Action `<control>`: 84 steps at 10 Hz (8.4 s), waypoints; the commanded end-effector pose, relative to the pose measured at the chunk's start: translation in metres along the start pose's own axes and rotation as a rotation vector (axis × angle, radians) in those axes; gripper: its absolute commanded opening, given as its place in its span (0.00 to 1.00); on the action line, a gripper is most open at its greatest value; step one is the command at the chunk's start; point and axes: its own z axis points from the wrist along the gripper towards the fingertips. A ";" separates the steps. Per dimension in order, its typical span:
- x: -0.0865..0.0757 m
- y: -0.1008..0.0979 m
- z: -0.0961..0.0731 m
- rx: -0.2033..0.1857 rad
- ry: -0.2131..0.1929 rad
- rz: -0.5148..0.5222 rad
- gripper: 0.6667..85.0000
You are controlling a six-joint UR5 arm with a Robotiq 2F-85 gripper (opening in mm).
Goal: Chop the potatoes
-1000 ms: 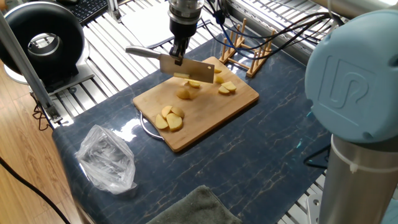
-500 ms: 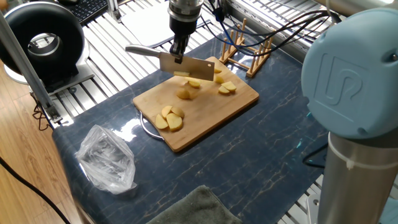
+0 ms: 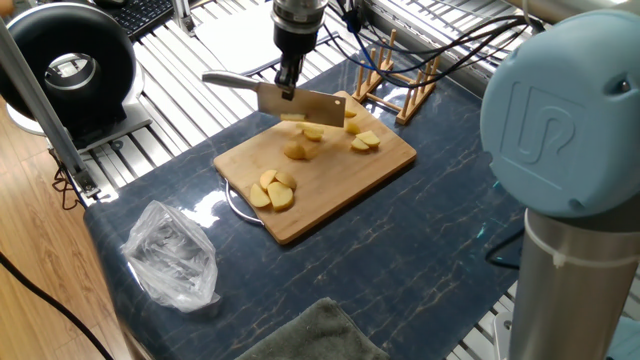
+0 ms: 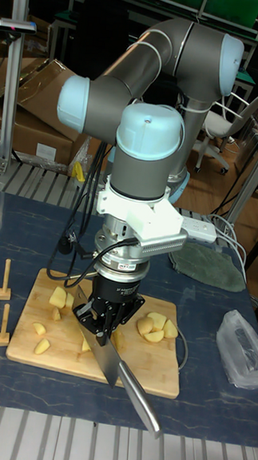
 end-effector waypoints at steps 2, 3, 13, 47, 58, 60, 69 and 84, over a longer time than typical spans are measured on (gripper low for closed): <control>-0.001 0.000 0.001 -0.013 -0.014 -0.001 0.00; -0.001 -0.001 0.002 -0.013 -0.016 -0.001 0.00; 0.005 0.016 0.002 -0.049 -0.019 0.035 0.00; 0.007 0.030 -0.001 -0.064 -0.025 0.077 0.00; -0.006 -0.004 0.000 -0.026 -0.032 0.004 0.00; -0.005 -0.001 -0.002 -0.032 -0.032 0.010 0.00; -0.014 -0.019 0.007 -0.031 -0.051 -0.033 0.00; -0.093 0.023 0.005 0.019 -0.077 0.059 0.00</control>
